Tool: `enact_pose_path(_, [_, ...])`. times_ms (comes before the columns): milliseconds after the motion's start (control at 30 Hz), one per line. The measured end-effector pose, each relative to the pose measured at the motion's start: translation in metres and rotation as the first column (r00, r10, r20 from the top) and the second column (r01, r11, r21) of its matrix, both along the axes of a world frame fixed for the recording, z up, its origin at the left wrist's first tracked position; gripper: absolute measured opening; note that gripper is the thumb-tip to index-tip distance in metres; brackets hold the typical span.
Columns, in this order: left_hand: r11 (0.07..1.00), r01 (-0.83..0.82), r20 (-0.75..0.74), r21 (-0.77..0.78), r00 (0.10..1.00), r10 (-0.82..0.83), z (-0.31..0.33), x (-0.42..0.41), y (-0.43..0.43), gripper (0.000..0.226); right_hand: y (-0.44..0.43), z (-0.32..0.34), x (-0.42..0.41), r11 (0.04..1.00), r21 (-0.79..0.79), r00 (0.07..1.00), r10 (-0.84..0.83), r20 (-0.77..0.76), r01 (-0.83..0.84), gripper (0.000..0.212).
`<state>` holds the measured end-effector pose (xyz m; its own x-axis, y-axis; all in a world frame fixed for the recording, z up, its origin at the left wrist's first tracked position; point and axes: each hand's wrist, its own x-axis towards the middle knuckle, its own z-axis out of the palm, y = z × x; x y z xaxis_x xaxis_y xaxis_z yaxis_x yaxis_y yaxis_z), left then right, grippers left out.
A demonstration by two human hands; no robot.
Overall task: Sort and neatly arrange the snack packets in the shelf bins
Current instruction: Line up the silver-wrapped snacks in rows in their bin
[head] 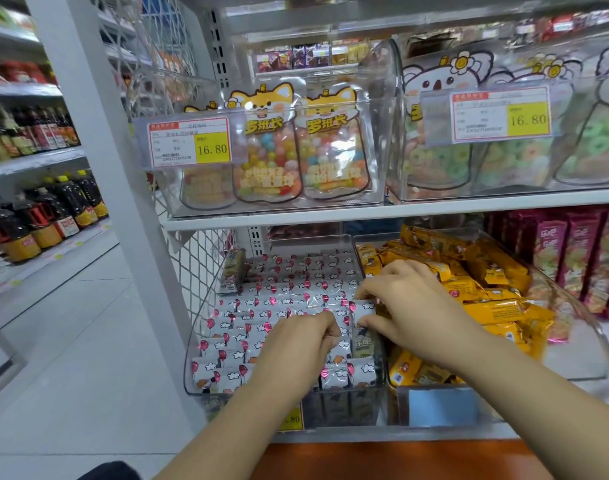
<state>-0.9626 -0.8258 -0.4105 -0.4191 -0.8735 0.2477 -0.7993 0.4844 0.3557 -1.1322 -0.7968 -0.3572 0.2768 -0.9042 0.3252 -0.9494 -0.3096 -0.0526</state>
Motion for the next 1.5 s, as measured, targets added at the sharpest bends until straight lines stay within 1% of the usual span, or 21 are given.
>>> enact_pose_path(133, [1.000,-0.022,-0.001,0.020,1.000,0.022,0.000,-0.002,-0.001,0.007,-0.007,-0.016,0.011,0.998,0.061,0.990,-0.017,-0.139,0.026,0.024])
enact_pose_path(200, [0.998,-0.040,0.008,0.052,0.999,0.040,0.001,-0.004,-0.003,0.005,-0.011,-0.027,0.016,0.997,0.055,0.974,-0.032,-0.225,0.046,0.018])
enact_pose_path(300, [0.994,-0.074,0.029,0.084,0.997,0.072,0.000,-0.007,-0.008,0.011,-0.016,-0.036,0.019,0.998,0.022,0.943,-0.055,-0.327,0.066,0.016])
enact_pose_path(400, [0.994,-0.075,0.038,0.082,0.997,0.072,0.001,-0.009,-0.006,0.007,-0.016,-0.039,0.018,0.999,0.030,0.940,-0.017,-0.342,0.029,0.018])
enact_pose_path(433, [0.993,-0.075,-0.004,0.089,0.997,0.075,0.001,-0.007,-0.006,0.005,-0.016,-0.040,0.016,0.999,0.043,0.952,0.009,-0.307,0.005,0.019])
enact_pose_path(500, [0.988,-0.103,-0.156,0.113,0.980,0.120,0.002,0.002,-0.006,0.007,-0.014,-0.040,0.009,0.996,0.076,0.987,0.065,-0.147,-0.055,0.024])
enact_pose_path(567, [0.982,-0.182,-0.288,0.057,0.938,0.191,0.005,0.017,-0.013,0.009,-0.013,-0.037,0.002,0.994,0.063,0.995,0.093,0.030,-0.094,0.026])
enact_pose_path(600, [0.970,-0.242,-0.301,0.002,0.925,0.232,0.006,0.024,-0.019,0.014,-0.013,-0.036,-0.001,0.995,0.040,0.991,0.090,0.095,-0.094,0.025])
enact_pose_path(633, [0.950,-0.307,-0.280,-0.053,0.918,0.281,0.006,0.032,-0.026,0.022,-0.013,-0.035,-0.003,0.996,0.015,0.985,0.082,0.151,-0.085,0.024])
enact_pose_path(700, [0.897,-0.430,-0.146,-0.104,0.899,0.414,0.007,0.044,-0.042,0.037,-0.015,-0.035,-0.005,0.998,-0.019,0.973,0.066,0.220,-0.064,0.022])
enact_pose_path(733, [0.875,-0.476,-0.067,-0.092,0.880,0.471,0.007,0.048,-0.049,0.042,-0.015,-0.035,-0.005,0.998,-0.024,0.972,0.063,0.227,-0.059,0.022])
enact_pose_path(800, [0.851,-0.525,0.030,-0.022,0.850,0.525,0.008,0.052,-0.059,0.049,-0.015,-0.036,-0.005,0.998,-0.027,0.974,0.065,0.216,-0.061,0.021])
enact_pose_path(867, [0.842,-0.540,0.092,0.006,0.838,0.537,0.007,0.052,-0.066,0.049,-0.015,-0.037,-0.003,0.998,-0.023,0.978,0.069,0.196,-0.066,0.021])
enact_pose_path(933, [0.830,-0.558,0.151,-0.005,0.820,0.552,0.008,0.051,-0.072,0.045,-0.015,-0.037,-0.002,0.998,-0.013,0.983,0.069,0.170,-0.068,0.023])
enact_pose_path(1067, [0.812,-0.583,0.228,0.010,0.792,0.566,0.006,0.051,-0.082,0.043,-0.015,-0.037,-0.002,0.998,-0.001,0.979,0.067,0.191,-0.068,0.022])
enact_pose_path(1133, [0.817,-0.576,0.209,0.037,0.804,0.557,0.007,0.049,-0.083,0.043,-0.015,-0.036,-0.002,0.998,0.004,0.978,0.066,0.197,-0.069,0.021])
enact_pose_path(1233, [0.864,-0.493,0.023,0.099,0.870,0.493,0.015,0.043,-0.070,0.036,-0.015,-0.032,-0.005,0.998,-0.037,0.966,0.060,0.252,-0.053,0.018])
enact_pose_path(1300, [0.918,-0.391,-0.087,0.058,0.915,0.395,0.020,0.040,-0.050,0.034,-0.013,-0.027,-0.005,0.998,-0.058,0.939,0.050,0.340,-0.032,0.017])
enact_pose_path(1400, [0.972,-0.227,-0.183,-0.069,0.960,0.211,0.024,0.031,-0.018,0.035,-0.011,-0.020,-0.002,1.000,-0.016,0.840,0.020,0.542,-0.013,0.019])
enact_pose_path(1467, [0.986,-0.124,-0.193,-0.107,0.976,0.102,0.025,0.027,-0.005,0.035,-0.011,-0.019,0.000,1.000,0.029,0.740,-0.013,0.673,-0.009,0.026])
enact_pose_path(1500, [0.991,-0.078,-0.190,-0.108,0.980,0.056,0.025,0.025,0.000,0.035,-0.011,-0.020,0.001,0.998,0.063,0.680,-0.041,0.732,-0.008,0.033])
